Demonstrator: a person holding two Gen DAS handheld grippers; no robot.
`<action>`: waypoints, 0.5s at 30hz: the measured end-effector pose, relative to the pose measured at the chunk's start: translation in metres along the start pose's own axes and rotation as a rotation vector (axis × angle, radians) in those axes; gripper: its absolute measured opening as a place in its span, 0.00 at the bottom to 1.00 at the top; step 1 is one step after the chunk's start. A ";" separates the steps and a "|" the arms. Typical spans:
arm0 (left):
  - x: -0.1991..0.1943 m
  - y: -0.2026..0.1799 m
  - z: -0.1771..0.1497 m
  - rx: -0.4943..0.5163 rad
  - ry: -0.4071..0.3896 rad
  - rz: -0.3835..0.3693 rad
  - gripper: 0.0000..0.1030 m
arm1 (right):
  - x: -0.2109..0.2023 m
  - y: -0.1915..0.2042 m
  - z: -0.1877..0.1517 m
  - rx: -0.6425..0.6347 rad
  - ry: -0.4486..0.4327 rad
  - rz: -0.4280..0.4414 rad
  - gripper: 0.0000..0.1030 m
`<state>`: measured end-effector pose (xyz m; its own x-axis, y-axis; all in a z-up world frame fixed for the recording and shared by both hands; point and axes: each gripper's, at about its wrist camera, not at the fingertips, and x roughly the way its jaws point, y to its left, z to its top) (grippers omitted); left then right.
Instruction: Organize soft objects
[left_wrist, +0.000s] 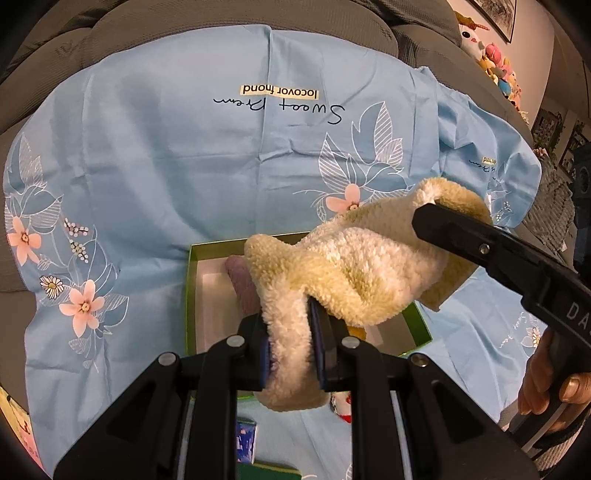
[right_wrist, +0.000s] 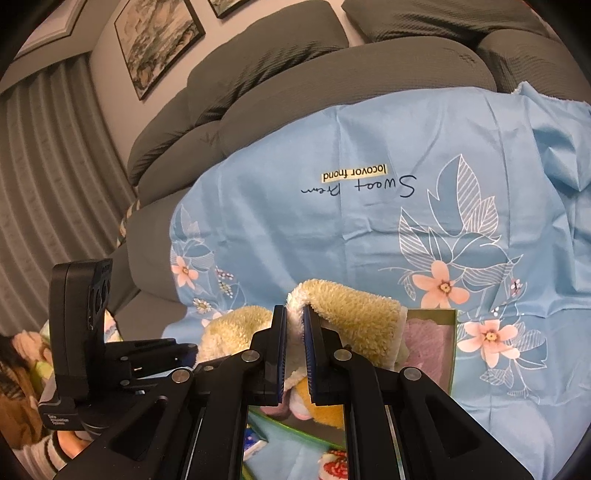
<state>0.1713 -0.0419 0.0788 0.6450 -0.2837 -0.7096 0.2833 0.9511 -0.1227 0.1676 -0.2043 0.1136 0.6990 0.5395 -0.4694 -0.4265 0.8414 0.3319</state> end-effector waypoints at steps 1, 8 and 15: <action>0.002 0.000 0.001 0.002 0.001 0.002 0.16 | 0.002 -0.001 0.000 0.000 0.002 0.000 0.10; 0.017 0.001 0.003 0.010 0.016 0.013 0.15 | 0.014 -0.008 -0.001 0.005 0.016 -0.003 0.10; 0.032 0.000 0.003 0.023 0.034 0.028 0.15 | 0.026 -0.019 -0.005 0.020 0.037 -0.016 0.10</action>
<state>0.1945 -0.0512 0.0578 0.6286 -0.2519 -0.7358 0.2821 0.9555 -0.0861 0.1911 -0.2056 0.0910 0.6835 0.5271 -0.5049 -0.4034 0.8493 0.3405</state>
